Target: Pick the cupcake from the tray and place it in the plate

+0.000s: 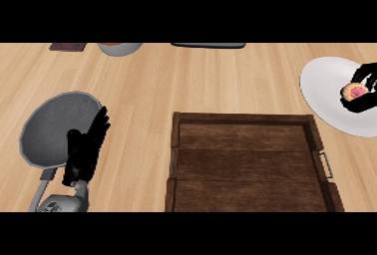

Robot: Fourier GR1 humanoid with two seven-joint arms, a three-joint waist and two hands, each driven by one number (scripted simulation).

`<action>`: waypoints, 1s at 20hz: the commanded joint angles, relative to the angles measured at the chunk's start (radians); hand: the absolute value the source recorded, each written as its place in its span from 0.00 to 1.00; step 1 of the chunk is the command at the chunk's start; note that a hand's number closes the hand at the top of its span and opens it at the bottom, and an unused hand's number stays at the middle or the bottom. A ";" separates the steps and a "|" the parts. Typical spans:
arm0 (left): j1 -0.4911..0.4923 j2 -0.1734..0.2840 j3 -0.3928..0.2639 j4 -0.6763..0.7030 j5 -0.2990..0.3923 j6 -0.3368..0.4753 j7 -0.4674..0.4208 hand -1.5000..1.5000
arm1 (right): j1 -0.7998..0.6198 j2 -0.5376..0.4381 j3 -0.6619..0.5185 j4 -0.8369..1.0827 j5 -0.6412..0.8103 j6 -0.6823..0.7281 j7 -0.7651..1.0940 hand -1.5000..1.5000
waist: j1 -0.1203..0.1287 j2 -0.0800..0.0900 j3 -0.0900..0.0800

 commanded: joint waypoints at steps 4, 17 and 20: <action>-0.012 0.003 0.013 0.028 0.007 -0.019 -0.017 0.50 | 0.006 -0.035 0.020 0.094 0.016 0.139 -0.099 0.00 | -0.001 0.001 0.001; -0.019 -0.005 0.018 -0.013 -0.004 0.008 0.026 0.50 | 0.019 -0.109 -0.350 0.106 -0.378 0.336 -0.423 0.00 | -0.018 -0.001 0.004; -0.011 0.019 0.035 -0.005 0.018 -0.031 0.009 0.50 | 0.014 -0.141 -0.374 0.121 -0.410 0.417 -0.388 0.00 | -0.011 -0.002 0.002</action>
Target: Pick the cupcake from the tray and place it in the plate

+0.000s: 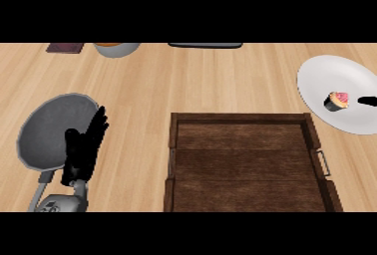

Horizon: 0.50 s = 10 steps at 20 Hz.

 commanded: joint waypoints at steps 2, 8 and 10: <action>0.013 -0.008 -0.016 -0.029 -0.008 0.000 0.018 0.50 | 0.051 -0.055 -0.050 0.016 -0.061 0.127 -0.044 0.00 | 0.013 0.004 0.001; 0.008 -0.001 0.009 0.019 0.003 -0.019 -0.023 0.50 | 0.127 -0.014 -0.048 -0.009 -0.075 0.170 -0.157 0.00 | 0.007 0.004 0.000; -0.011 -0.017 0.015 0.025 -0.013 0.016 -0.016 0.50 | 0.138 -0.031 -0.050 -0.012 -0.083 0.202 -0.170 0.00 | 0.004 0.003 0.000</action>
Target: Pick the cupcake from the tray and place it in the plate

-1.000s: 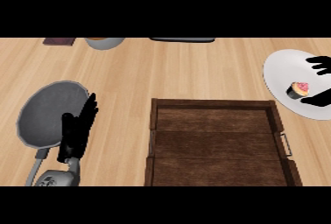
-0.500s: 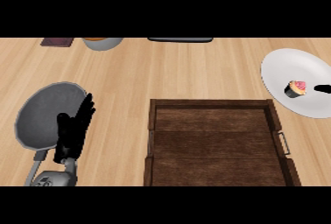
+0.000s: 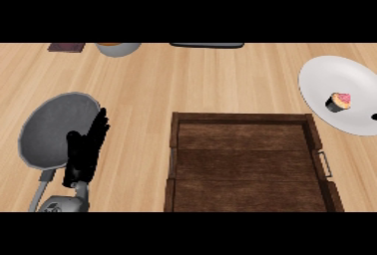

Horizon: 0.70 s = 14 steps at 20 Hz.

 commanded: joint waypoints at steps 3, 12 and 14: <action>-0.003 0.002 -0.003 -0.016 -0.004 -0.009 0.018 0.50 | 0.027 0.033 0.006 -0.018 -0.009 -0.006 -0.050 0.00 | 0.009 0.001 0.001; -0.042 -0.027 -0.001 0.007 -0.017 0.016 0.045 0.50 | 0.035 0.065 0.028 -0.021 0.008 -0.144 0.000 0.00 | -0.001 -0.002 -0.001; -0.001 -0.011 -0.010 -0.017 -0.020 -0.006 0.004 0.50 | 0.053 0.040 0.028 -0.023 0.009 -0.133 -0.021 0.00 | 0.008 0.000 0.000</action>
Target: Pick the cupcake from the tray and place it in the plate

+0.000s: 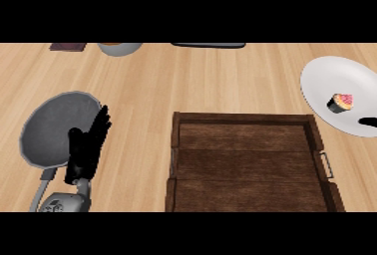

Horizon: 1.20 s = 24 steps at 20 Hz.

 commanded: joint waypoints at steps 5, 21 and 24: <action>0.023 0.016 0.008 -0.014 -0.005 -0.011 0.005 0.50 | 0.013 -0.033 0.004 0.001 0.000 -0.032 0.019 0.00 | 0.000 -0.002 0.000; -0.011 -0.007 0.008 -0.005 -0.003 -0.010 0.018 0.50 | 0.110 -0.081 -0.011 0.018 -0.008 -0.076 -0.021 0.00 | 0.000 0.006 0.004; 0.043 0.000 0.002 -0.031 -0.005 -0.019 -0.010 0.50 | 0.123 -0.096 -0.035 0.023 -0.033 -0.074 -0.022 0.00 | 0.005 0.001 0.003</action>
